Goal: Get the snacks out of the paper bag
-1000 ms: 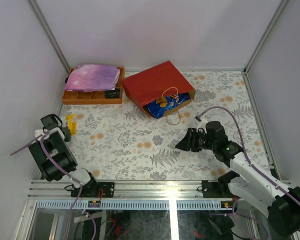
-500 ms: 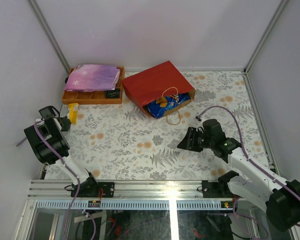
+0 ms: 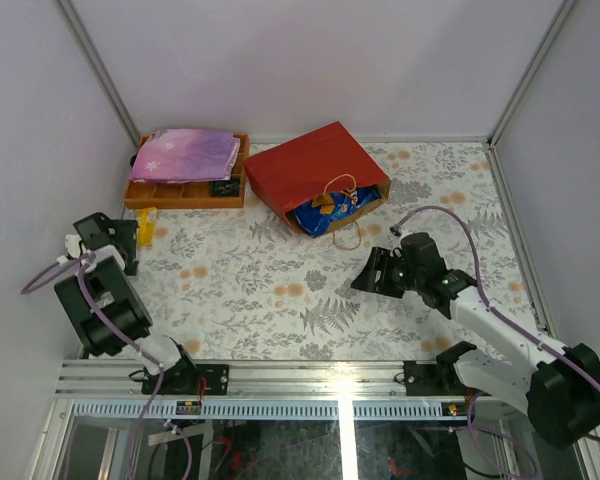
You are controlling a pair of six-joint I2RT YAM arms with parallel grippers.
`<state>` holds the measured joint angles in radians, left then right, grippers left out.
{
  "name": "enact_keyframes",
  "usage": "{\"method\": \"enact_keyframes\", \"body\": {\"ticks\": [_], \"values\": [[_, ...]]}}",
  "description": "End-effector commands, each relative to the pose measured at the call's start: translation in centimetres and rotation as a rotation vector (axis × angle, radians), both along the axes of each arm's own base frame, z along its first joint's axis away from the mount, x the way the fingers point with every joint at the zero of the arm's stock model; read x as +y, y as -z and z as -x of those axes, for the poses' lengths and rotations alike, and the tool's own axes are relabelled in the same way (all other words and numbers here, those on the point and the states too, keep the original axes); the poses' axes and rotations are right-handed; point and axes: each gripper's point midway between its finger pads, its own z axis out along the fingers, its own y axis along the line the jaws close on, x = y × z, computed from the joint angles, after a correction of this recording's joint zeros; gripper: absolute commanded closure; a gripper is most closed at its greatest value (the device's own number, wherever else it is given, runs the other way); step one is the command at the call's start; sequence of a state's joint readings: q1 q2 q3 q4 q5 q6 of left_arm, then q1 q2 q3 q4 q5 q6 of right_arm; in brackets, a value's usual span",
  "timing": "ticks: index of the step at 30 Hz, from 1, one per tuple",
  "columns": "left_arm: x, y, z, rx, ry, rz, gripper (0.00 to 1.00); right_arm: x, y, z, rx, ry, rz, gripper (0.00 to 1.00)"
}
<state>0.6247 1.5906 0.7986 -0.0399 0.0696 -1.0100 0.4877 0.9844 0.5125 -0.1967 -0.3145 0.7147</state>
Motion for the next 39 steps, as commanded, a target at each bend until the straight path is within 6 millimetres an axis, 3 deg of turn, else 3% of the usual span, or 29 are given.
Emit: {"method": "enact_keyframes", "body": {"ticks": [1,4,8,9,11,16,20,26,32,39], "values": [[-1.8,-3.7,1.5,-0.067,0.069,-0.057,0.00,1.5,-3.3,-4.4,-0.156,-0.005,-0.023,0.31],[-5.9,-5.8,1.9,-0.141,0.199,-0.080,0.00,2.4,-3.7,-6.6,-0.190,-0.013,-0.025,0.29],[-14.6,-8.4,2.5,-0.223,0.416,-0.149,0.00,2.8,-4.5,-10.6,-0.237,0.088,-0.064,0.27],[-17.9,-9.2,2.8,-0.254,0.500,-0.168,0.00,2.7,-4.8,-11.7,-0.252,0.130,-0.089,0.26],[-21.5,-10.8,3.7,-0.305,0.595,-0.219,0.00,2.6,-5.4,-13.6,-0.271,0.196,-0.162,0.26],[-26.4,-11.5,5.6,-0.300,0.818,-0.299,0.00,1.4,-6.2,-17.9,-0.288,0.336,-0.317,0.30],[-29.5,-9.3,6.8,-0.213,0.989,-0.314,0.00,0.1,-5.8,-20.7,-0.312,0.412,-0.353,0.35],[-32.7,-6.5,8.5,-0.206,1.112,-0.289,0.00,-1.9,-4.1,-22.6,-0.283,0.469,-0.371,0.36],[-33.1,-4.7,8.9,-0.173,1.165,-0.290,0.00,-2.5,-2.6,-24.7,-0.286,0.489,-0.356,0.36],[-33.4,-4.0,10.1,-0.156,1.216,-0.270,0.00,-2.1,-0.7,-27.3,-0.274,0.520,-0.401,0.38]]}}
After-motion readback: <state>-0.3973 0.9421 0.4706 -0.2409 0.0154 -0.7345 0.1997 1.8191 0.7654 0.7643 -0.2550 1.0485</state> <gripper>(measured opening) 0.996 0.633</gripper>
